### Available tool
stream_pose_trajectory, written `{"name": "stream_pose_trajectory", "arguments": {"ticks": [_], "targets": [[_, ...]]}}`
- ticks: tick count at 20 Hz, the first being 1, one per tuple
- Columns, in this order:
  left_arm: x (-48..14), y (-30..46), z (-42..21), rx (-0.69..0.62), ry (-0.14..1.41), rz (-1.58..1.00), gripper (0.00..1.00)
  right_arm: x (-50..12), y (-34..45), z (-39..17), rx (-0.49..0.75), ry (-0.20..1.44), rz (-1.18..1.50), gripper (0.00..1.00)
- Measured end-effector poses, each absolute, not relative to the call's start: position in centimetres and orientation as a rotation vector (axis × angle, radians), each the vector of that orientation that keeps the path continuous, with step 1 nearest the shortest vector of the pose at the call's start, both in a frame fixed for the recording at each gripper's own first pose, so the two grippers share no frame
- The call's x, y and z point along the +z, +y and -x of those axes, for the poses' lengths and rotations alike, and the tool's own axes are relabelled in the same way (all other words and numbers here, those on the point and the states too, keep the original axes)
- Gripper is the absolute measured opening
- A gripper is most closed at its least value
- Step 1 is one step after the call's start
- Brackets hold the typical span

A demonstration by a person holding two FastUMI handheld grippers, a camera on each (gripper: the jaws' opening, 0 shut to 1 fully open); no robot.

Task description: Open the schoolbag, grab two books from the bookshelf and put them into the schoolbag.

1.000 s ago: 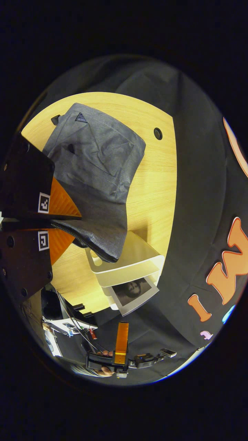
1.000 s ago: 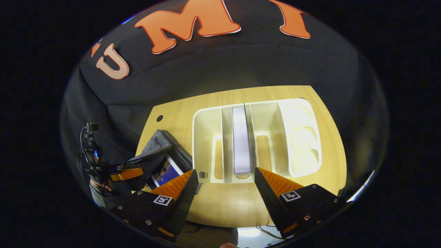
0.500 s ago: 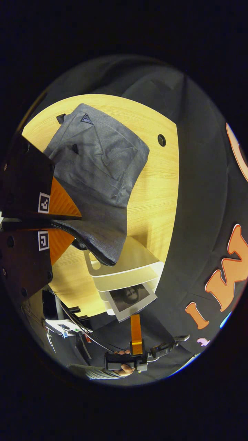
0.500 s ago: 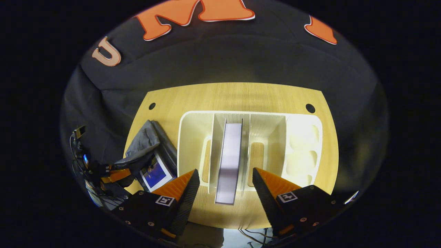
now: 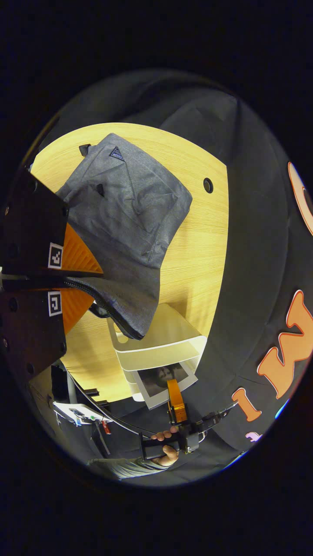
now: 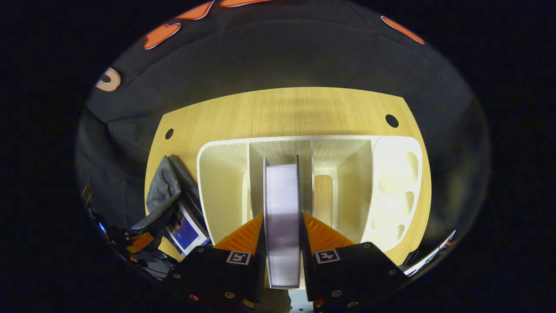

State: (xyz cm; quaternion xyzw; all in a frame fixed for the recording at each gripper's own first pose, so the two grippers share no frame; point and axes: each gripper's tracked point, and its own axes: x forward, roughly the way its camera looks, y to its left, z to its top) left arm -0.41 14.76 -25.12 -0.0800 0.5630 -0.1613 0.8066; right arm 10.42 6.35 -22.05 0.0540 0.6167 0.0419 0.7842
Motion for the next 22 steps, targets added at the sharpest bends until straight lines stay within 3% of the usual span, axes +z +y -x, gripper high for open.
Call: {"name": "stream_pose_trajectory", "arguments": {"ticks": [6,22], "targets": [[-25.8,13.6,-0.7,-0.395,1.233,0.159,0.05,-19.5,5.4,-8.3,0.030,1.299,-0.133,0.33],[-26.0,13.3,-0.4,-0.628,1.227,-0.008,0.05,-11.6,5.1,5.3,-0.140,1.141,-0.370,0.32]]}}
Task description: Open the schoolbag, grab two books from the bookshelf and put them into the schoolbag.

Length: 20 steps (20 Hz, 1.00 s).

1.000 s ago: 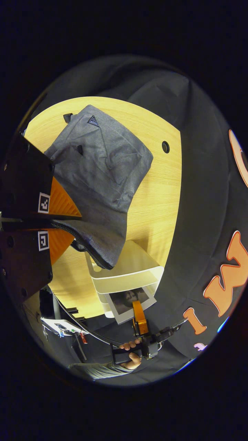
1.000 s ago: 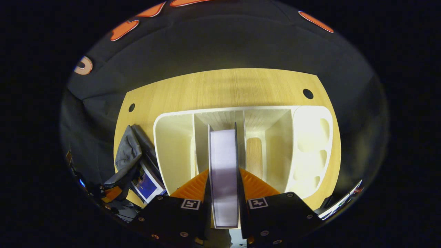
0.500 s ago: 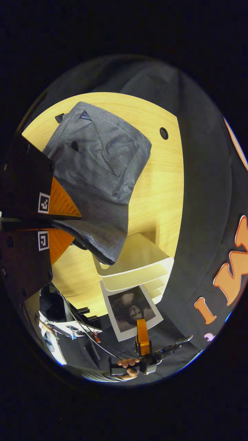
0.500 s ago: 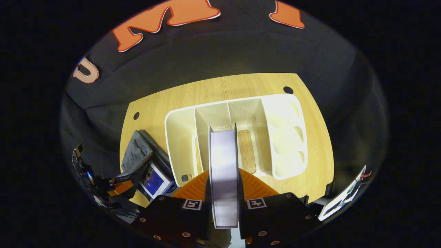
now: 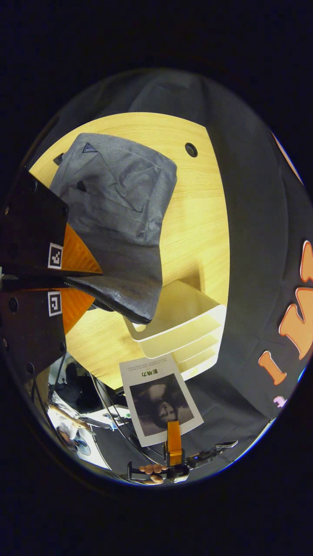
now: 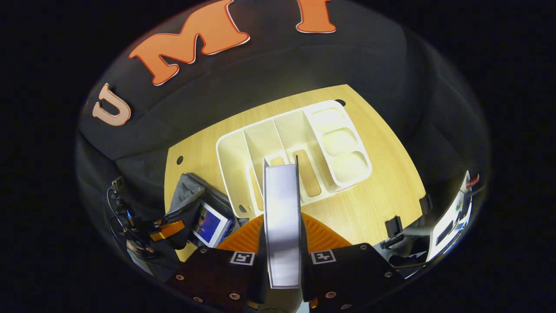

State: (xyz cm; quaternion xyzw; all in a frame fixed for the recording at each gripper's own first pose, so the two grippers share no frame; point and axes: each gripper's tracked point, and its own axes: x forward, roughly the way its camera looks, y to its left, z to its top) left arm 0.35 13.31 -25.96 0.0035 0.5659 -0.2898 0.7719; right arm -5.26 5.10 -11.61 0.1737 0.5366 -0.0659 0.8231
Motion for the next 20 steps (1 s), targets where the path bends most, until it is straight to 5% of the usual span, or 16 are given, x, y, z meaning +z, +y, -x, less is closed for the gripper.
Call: {"name": "stream_pose_trajectory", "arguments": {"ticks": [8,20], "targets": [[-23.9,12.7,-2.0,-0.724,1.210,0.011,0.05,-9.5,7.8,10.6,-0.166,1.033,-0.579,0.32],[-20.9,14.1,-4.1,-0.738,1.177,0.017,0.05,-8.9,16.4,12.5,0.035,0.910,-0.828,0.30]]}}
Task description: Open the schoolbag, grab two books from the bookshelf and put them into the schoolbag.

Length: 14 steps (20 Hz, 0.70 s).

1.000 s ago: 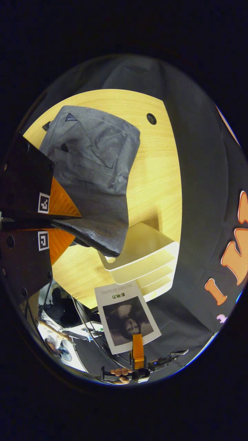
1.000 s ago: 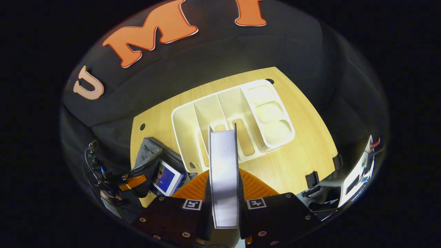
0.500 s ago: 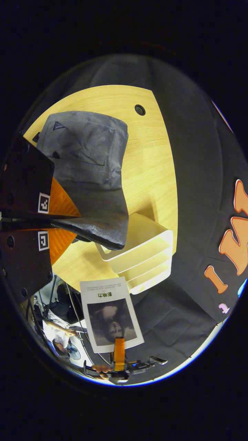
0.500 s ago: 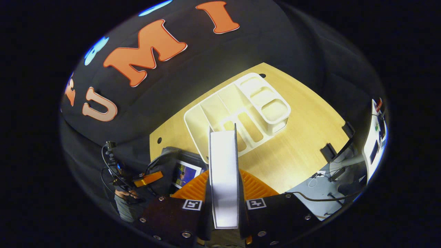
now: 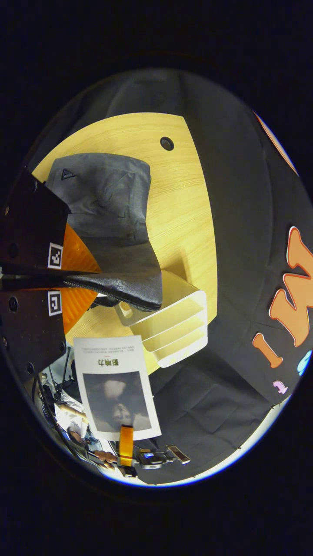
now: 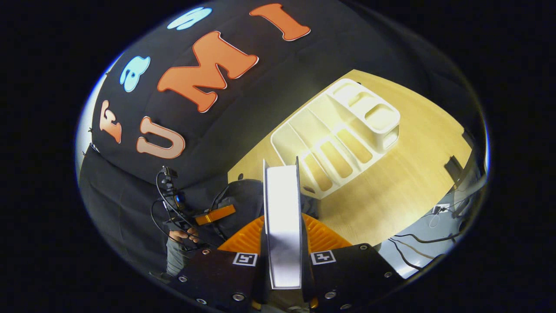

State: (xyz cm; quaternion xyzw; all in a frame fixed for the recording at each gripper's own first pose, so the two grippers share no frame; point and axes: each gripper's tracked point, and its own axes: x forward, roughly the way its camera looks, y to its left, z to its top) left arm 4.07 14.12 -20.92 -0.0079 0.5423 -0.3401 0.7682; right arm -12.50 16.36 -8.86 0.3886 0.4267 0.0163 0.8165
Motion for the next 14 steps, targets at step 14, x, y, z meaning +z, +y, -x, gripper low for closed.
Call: {"name": "stream_pose_trajectory", "arguments": {"ticks": [14], "targets": [[-18.2,14.2,-4.9,-0.739,1.152,0.028,0.05,-17.1,27.4,7.6,0.174,0.874,-1.152,0.30]]}}
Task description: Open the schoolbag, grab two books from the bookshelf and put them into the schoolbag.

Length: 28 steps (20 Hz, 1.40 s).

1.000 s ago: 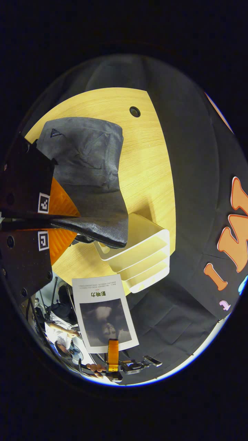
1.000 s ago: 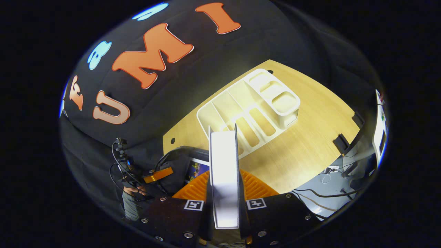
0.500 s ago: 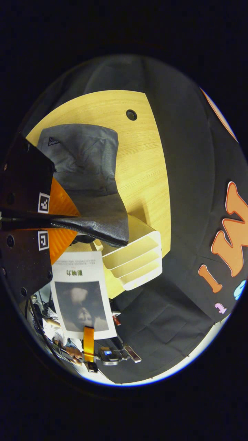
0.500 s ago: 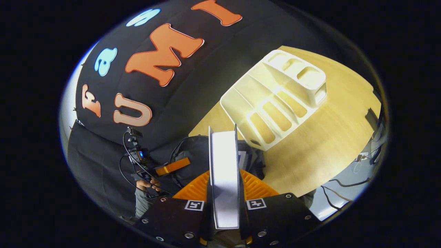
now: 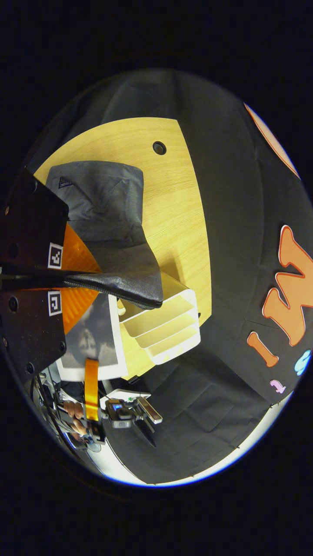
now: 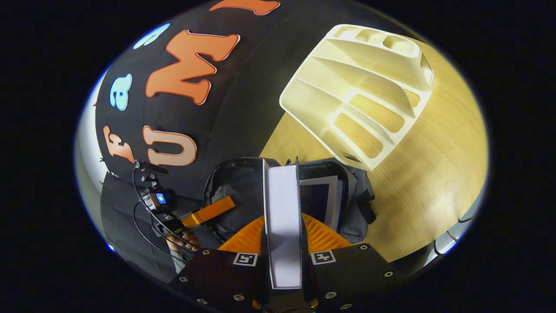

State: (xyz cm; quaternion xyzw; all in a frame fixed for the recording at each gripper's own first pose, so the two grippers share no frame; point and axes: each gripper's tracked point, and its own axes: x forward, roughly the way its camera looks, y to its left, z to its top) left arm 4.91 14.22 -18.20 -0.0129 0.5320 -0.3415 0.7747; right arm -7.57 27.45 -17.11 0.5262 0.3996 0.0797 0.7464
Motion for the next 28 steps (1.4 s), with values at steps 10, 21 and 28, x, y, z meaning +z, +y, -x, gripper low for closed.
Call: {"name": "stream_pose_trajectory", "arguments": {"ticks": [10,21,28], "targets": [[-17.2,12.7,-4.6,-0.749,1.129,0.026,0.04,-22.4,33.1,3.1,0.161,0.818,-1.254,0.30],[-17.4,12.2,-4.3,-0.759,1.126,0.032,0.05,-26.5,37.8,0.6,0.148,0.896,-1.178,0.32],[-19.8,11.5,-2.7,-0.735,1.114,-0.041,0.06,-24.4,29.9,3.4,0.111,0.956,-0.861,0.79]]}}
